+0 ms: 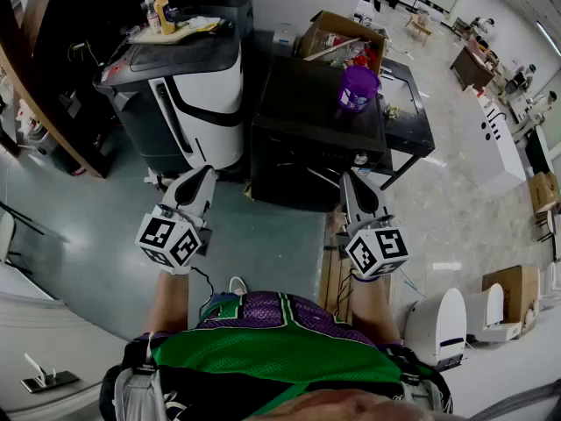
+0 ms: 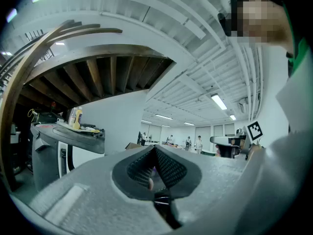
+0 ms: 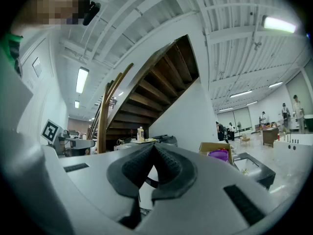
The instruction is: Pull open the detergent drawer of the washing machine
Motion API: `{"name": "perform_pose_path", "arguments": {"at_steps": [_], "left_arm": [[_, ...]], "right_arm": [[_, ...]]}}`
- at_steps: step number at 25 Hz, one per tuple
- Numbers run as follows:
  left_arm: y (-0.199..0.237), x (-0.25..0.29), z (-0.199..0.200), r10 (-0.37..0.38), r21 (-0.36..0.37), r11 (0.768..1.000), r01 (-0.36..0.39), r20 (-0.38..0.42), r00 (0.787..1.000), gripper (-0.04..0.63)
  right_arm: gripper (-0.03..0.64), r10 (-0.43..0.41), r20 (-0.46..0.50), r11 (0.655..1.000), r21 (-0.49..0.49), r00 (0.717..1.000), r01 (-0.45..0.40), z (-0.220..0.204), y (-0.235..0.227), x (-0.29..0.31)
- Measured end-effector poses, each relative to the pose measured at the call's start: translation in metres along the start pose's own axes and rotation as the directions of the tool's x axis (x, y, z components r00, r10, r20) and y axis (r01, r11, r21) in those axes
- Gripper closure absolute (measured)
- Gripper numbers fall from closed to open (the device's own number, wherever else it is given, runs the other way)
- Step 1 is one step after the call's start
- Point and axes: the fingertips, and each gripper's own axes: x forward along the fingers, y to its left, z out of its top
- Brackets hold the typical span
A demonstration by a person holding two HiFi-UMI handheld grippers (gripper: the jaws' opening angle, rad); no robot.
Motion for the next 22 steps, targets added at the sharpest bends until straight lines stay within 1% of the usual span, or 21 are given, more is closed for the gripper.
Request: {"name": "perform_pose_path", "arguments": {"at_steps": [5,9,14,22], "left_arm": [[-0.018,-0.006,0.0,0.007,-0.002,1.0,-0.007,0.009,1.0,0.58],[-0.023,-0.011,-0.001,0.005,-0.002,1.0,-0.005,0.01,1.0,0.58],[-0.021,-0.017,-0.001,0.009,-0.007,1.0,-0.009,0.013,1.0,0.58],[-0.007,-0.019,0.002,0.016,-0.006,1.0,-0.016,0.018,1.0,0.58]], "right_arm": [[0.617,-0.004,0.004,1.0,0.003,1.0,0.004,0.002,-0.006,-0.016],[0.617,0.001,0.016,1.0,0.006,1.0,-0.001,0.004,-0.002,-0.021],[0.617,0.007,0.025,1.0,-0.002,1.0,-0.007,0.007,0.006,-0.02],[0.618,0.028,0.034,0.999,0.015,0.999,-0.028,0.009,0.016,-0.009]]}}
